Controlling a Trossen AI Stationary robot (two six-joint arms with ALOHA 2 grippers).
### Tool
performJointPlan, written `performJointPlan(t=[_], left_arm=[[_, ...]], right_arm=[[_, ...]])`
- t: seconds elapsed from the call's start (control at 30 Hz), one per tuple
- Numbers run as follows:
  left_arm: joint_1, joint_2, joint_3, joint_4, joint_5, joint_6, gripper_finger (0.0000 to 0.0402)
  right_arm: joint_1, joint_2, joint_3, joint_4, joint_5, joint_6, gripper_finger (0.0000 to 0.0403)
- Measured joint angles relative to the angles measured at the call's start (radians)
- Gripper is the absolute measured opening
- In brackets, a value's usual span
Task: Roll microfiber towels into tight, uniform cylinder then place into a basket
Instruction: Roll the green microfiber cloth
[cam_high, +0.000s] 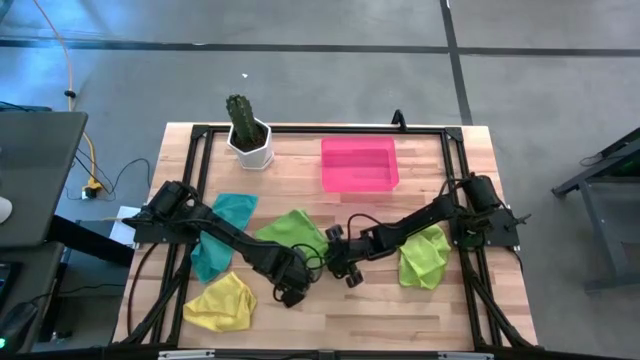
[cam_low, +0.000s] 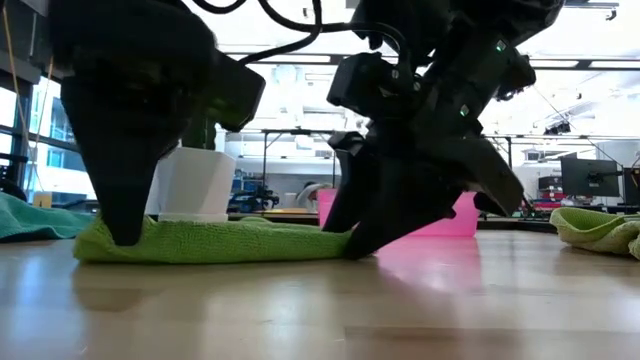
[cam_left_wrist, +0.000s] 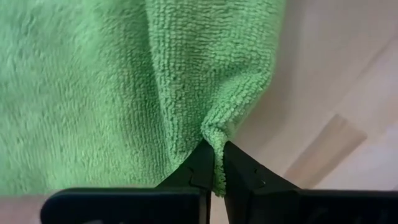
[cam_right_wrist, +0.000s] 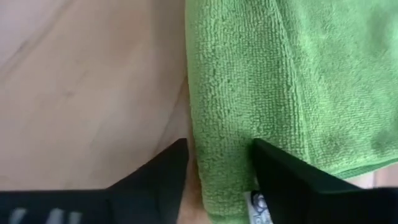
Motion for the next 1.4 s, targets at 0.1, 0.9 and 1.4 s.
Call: performJointPlan(t=[0.1, 0.9, 1.4], left_arm=[[-0.009, 0.0, 0.0, 0.0, -0.02, 0.105, 0.0019], [-0.047, 0.0, 0.087, -0.089, -0.023, 0.159, 0.019], [-0.206, -0.001, 0.124, -0.077, -0.468, 0.018, 0.0189]], right_arm=[[-0.008, 0.001, 0.0, -0.019, -0.025, 0.058, 0.0121], [-0.05, 0.0, -0.002, -0.044, -0.177, 0.549, 0.0012], [-0.143, 0.008, -0.008, -0.032, -0.683, 0.642, 0.0012]])
